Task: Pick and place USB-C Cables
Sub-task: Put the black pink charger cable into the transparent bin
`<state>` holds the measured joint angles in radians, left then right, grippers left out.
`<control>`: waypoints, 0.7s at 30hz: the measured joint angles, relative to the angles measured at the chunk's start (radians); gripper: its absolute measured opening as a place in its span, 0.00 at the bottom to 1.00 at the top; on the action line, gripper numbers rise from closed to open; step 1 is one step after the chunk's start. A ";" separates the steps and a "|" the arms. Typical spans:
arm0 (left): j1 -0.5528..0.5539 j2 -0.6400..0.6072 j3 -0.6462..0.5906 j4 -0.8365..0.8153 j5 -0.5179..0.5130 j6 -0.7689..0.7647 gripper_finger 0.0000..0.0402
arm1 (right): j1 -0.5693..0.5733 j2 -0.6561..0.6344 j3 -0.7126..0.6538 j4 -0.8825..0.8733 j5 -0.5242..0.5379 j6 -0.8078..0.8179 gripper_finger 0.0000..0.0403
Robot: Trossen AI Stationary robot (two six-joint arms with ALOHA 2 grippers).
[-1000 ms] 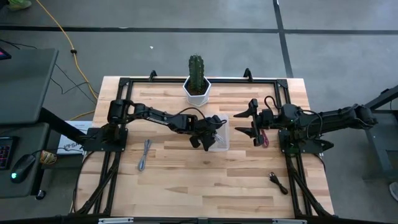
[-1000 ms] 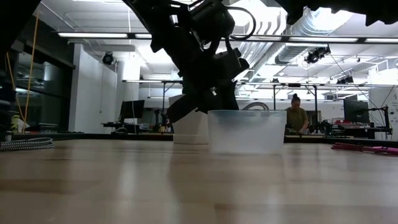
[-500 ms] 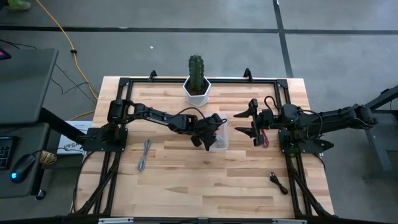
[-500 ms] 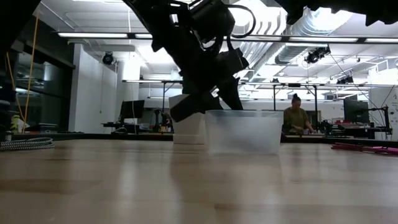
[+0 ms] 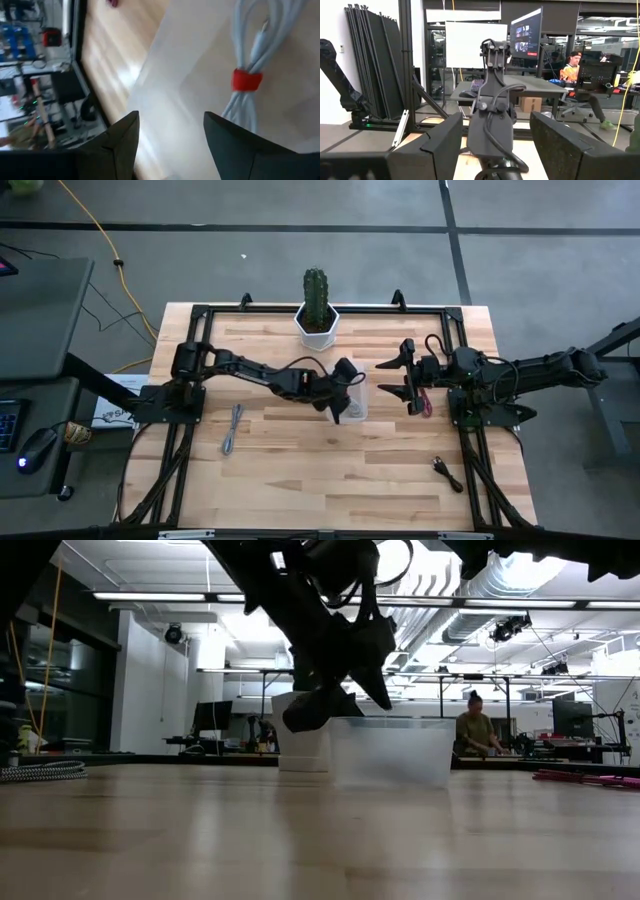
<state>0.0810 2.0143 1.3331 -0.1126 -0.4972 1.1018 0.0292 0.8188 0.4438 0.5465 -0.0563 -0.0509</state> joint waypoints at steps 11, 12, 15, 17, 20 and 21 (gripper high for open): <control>-0.024 -0.156 0.000 -0.049 0.024 -0.155 0.50 | 0.000 0.000 0.000 0.001 0.000 0.001 0.56; -0.024 -0.184 0.000 -0.067 0.045 -0.206 0.50 | 0.000 0.000 0.000 0.001 0.000 0.001 0.56; -0.003 -0.278 -0.001 -0.132 0.151 -0.386 0.50 | 0.000 0.000 0.000 -0.002 0.000 0.000 0.56; 0.029 -0.350 -0.023 -0.151 0.276 -0.513 0.50 | 0.000 0.000 0.000 -0.005 0.000 -0.002 0.56; 0.086 -0.467 -0.108 -0.111 0.488 -0.665 0.50 | -0.003 0.000 0.000 -0.001 0.000 -0.003 0.56; 0.104 -0.508 -0.152 -0.072 0.543 -0.701 0.50 | -0.003 0.000 0.000 0.000 0.000 -0.005 0.56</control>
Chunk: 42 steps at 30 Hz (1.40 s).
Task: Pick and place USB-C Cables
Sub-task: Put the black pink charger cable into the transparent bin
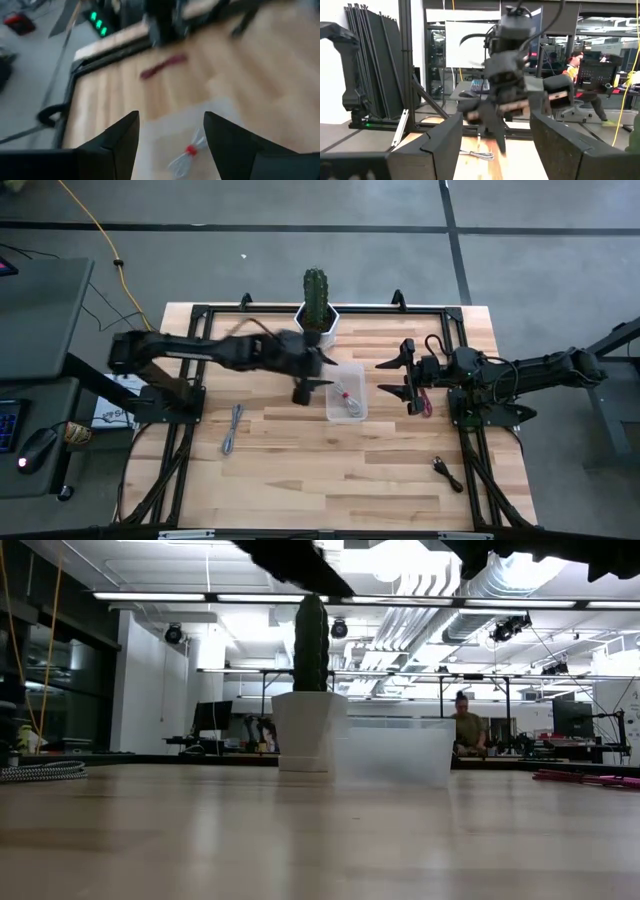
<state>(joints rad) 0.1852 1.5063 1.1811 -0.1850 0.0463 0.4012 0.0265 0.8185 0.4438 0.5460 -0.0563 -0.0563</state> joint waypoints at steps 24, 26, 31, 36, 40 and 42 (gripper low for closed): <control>0.048 -0.424 -0.842 1.191 0.152 -0.490 0.50 | 0.000 0.000 0.000 -0.057 0.082 -0.005 0.56; 0.048 -0.424 -0.842 1.179 0.152 -0.480 0.50 | 0.000 0.000 0.000 -0.057 0.140 0.015 0.56; 0.048 -0.424 -0.842 1.173 0.152 -0.477 0.50 | 0.000 0.000 0.000 -0.088 0.232 0.040 0.56; 0.048 -0.424 -0.842 1.173 0.152 -0.477 0.50 | 0.000 0.000 0.000 -0.109 0.273 0.083 0.56; 0.048 -0.424 -0.842 1.173 0.152 -0.477 0.50 | 0.000 0.000 0.000 -0.114 0.338 0.130 0.56; 0.048 -0.423 -0.842 1.173 0.152 -0.479 0.50 | 0.000 0.000 0.000 -0.126 0.387 0.174 0.56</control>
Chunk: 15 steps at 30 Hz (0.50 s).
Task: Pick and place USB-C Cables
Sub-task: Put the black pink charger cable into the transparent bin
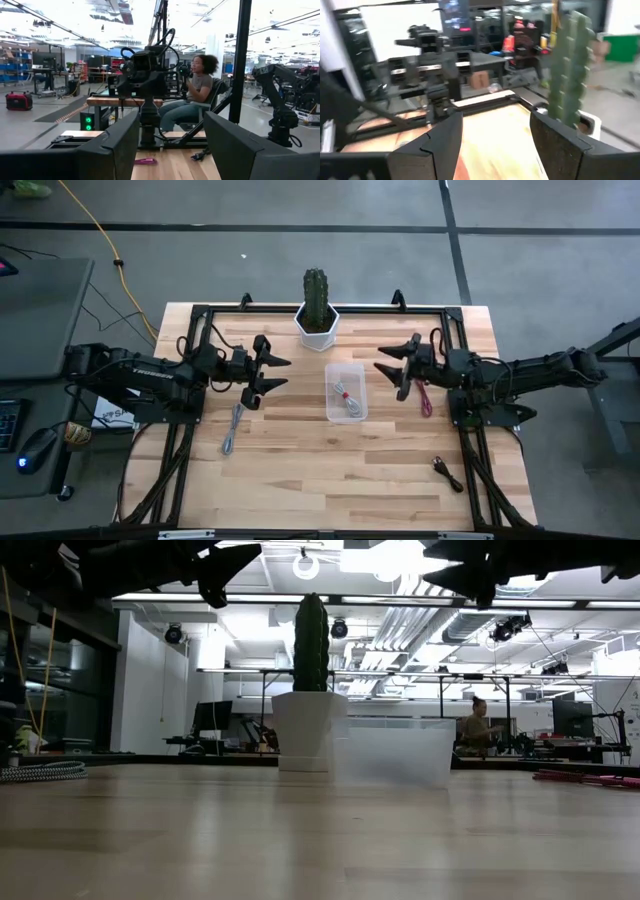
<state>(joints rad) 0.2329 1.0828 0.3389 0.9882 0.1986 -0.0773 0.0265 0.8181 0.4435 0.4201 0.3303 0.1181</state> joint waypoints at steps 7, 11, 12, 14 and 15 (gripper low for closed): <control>0.000 0.000 0.000 0.000 0.000 -0.024 0.50 | 0.000 0.000 0.000 -0.068 0.090 0.069 0.56; 0.000 0.000 0.000 0.000 0.000 -0.024 0.50 | 0.000 0.000 0.005 -0.094 0.100 0.128 0.56; 0.000 0.000 0.000 0.000 0.000 -0.024 0.50 | 0.000 0.000 0.021 -0.145 0.115 0.156 0.56; 0.000 0.000 0.000 0.000 0.000 -0.024 0.50 | 0.000 0.003 0.079 -0.317 0.163 0.232 0.56; 0.000 0.000 0.000 0.000 0.000 -0.024 0.50 | 0.000 0.012 0.114 -0.418 0.198 0.279 0.56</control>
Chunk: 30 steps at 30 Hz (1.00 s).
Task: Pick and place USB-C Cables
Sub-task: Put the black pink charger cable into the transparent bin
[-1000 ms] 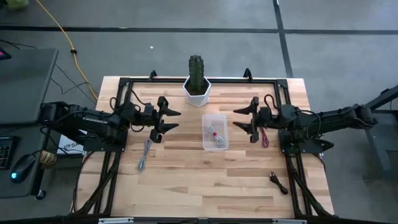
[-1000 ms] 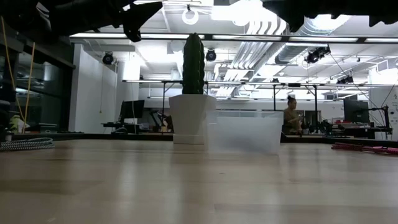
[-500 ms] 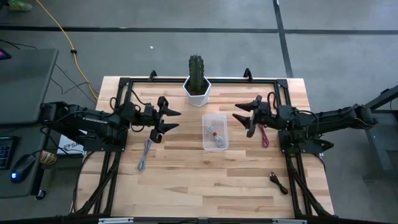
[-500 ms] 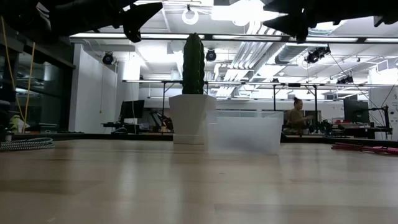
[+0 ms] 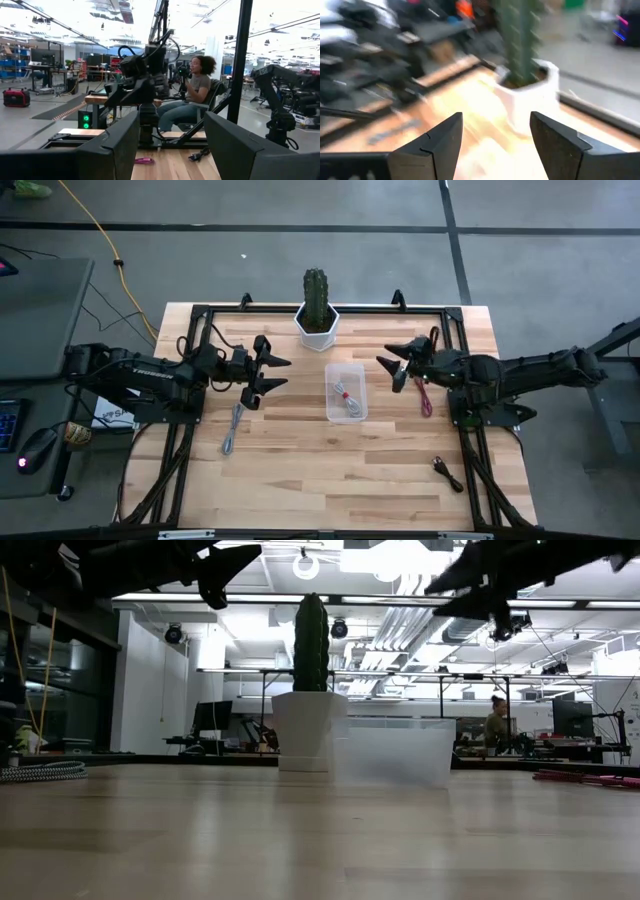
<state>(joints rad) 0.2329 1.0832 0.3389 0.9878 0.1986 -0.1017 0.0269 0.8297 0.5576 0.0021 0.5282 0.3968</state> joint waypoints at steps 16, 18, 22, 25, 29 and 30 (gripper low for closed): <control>0.000 0.000 0.000 0.000 0.001 0.000 0.50 | -0.062 0.361 0.133 -1.106 -0.118 0.688 0.56; 0.000 0.000 0.000 0.000 0.001 0.000 0.50 | -0.062 0.381 0.098 -1.079 -0.153 0.702 0.56; 0.000 0.000 0.000 0.000 0.001 0.000 0.50 | -0.062 0.402 0.040 -1.034 -0.172 0.740 0.56; 0.000 0.000 0.000 0.000 0.001 0.000 0.50 | -0.062 0.402 0.002 -0.969 -0.208 0.735 0.56; 0.000 0.000 0.000 0.000 0.001 0.000 0.50 | -0.062 0.401 -0.038 -0.871 -0.254 0.723 0.56; 0.000 0.000 0.000 0.000 0.001 0.000 0.50 | -0.062 0.401 -0.047 -0.861 -0.258 0.724 0.56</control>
<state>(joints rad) 0.2325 1.0836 0.3388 0.9882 0.1993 -0.1017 -0.0349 1.2308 0.5111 -0.8586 0.2702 1.1203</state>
